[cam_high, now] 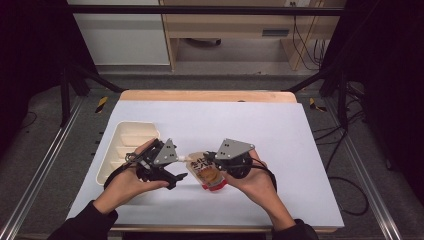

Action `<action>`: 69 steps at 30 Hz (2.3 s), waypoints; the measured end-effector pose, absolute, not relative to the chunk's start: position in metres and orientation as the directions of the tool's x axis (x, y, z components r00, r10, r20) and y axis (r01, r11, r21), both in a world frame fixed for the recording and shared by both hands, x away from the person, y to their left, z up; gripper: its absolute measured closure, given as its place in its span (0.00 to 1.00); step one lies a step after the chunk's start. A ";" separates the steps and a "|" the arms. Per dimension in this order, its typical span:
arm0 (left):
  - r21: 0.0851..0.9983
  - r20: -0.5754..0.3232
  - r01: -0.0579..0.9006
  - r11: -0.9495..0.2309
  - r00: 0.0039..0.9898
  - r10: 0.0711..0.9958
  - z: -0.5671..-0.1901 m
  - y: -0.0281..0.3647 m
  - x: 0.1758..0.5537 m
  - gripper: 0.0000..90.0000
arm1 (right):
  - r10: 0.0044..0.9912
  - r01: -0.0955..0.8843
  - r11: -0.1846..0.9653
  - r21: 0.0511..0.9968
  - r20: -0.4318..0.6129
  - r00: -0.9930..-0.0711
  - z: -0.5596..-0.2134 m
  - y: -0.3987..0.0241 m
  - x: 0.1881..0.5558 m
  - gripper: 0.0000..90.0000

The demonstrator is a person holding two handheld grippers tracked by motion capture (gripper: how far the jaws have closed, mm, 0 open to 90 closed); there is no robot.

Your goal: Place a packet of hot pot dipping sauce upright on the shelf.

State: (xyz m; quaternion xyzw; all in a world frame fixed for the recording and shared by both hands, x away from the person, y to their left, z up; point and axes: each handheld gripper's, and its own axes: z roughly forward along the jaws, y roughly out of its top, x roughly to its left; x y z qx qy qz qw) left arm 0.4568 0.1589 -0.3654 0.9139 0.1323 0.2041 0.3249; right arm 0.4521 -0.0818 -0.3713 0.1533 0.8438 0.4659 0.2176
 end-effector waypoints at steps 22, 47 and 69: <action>0.638 0.221 0.102 -0.763 0.925 0.308 -0.370 0.140 0.459 0.61 | 0.374 -0.012 0.536 0.844 -0.250 -0.893 -0.368 -0.069 0.440 1.00; 0.627 0.191 0.106 -0.772 0.940 0.284 -0.374 0.145 0.450 0.84 | 0.396 0.028 0.502 0.864 -0.201 -0.896 -0.383 -0.083 0.431 0.46; 0.623 0.213 0.089 -0.777 0.937 0.278 -0.370 0.138 0.448 0.84 | 0.811 0.366 0.397 0.842 -0.135 -0.570 -0.427 -0.160 0.446 0.15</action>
